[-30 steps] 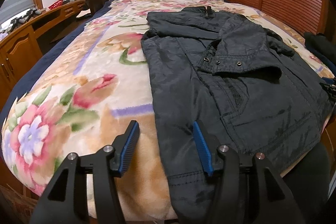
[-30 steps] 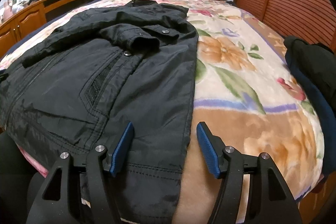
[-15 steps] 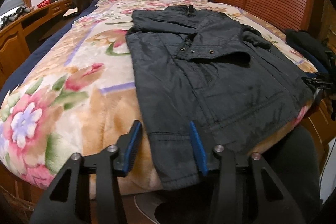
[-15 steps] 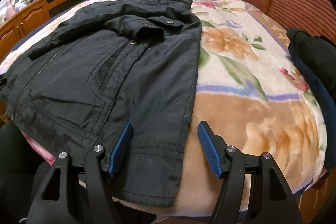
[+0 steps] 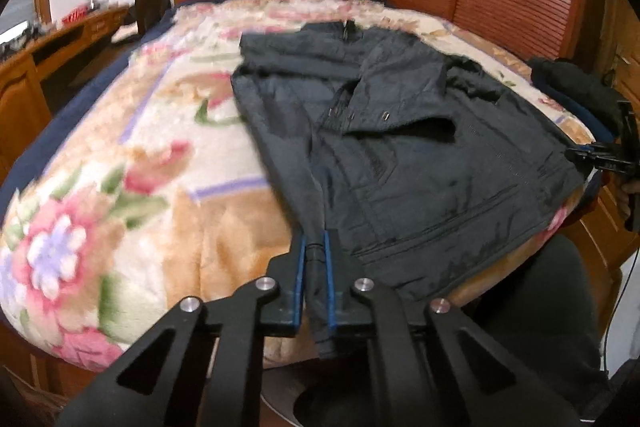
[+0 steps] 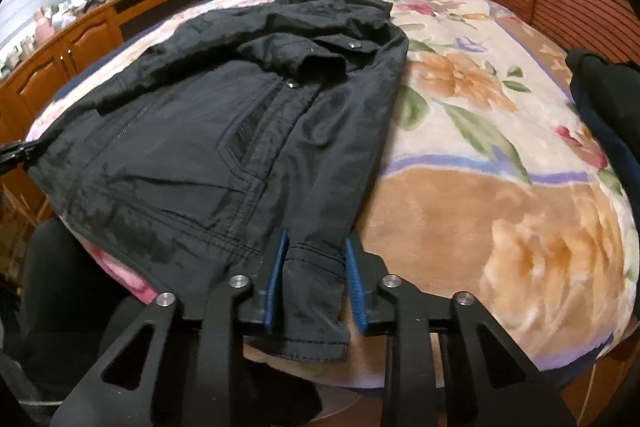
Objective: Fold large clothes
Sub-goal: 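Lift the hem with both grippers and fold it toward the collar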
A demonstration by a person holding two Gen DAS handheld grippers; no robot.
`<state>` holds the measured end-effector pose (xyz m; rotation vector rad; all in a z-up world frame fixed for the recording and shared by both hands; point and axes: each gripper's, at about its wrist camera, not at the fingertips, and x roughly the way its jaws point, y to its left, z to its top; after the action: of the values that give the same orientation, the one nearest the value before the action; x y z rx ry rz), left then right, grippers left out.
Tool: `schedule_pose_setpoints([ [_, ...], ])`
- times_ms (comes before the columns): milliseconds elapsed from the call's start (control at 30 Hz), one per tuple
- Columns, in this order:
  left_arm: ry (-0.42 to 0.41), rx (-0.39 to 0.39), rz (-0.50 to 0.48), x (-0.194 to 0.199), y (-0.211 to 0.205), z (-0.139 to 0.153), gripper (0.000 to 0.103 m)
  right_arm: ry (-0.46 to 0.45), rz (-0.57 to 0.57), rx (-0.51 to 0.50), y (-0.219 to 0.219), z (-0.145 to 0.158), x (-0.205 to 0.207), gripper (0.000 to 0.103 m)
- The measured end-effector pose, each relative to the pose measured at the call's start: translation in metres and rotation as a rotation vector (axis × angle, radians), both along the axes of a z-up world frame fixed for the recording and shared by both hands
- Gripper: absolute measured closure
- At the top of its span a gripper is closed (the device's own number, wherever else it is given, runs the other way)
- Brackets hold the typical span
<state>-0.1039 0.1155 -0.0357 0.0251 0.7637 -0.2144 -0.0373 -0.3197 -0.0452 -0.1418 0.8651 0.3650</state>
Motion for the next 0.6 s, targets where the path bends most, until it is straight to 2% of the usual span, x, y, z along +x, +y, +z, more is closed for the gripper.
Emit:
schedule_pose_setpoints([
  [100,-0.044,0.012,0.004,-0.003,-0.005,0.016,0.100,-0.057,0.009,0.021,0.002,0.014,-0.008,0.088],
  [200,-0.072,0.029,0.001,-0.004,-0.012,0.030,0.100,-0.094,0.011,0.033,0.005,0.028,-0.009,0.089],
  [333,-0.090,0.054,0.001,-0.005,-0.019,0.035,0.100,-0.107,0.018,0.015,0.012,0.037,-0.008,0.089],
  [600,-0.127,0.035,0.019,-0.009,-0.013,0.047,0.101,-0.146,0.017,0.019,0.019,0.047,-0.008,0.093],
])
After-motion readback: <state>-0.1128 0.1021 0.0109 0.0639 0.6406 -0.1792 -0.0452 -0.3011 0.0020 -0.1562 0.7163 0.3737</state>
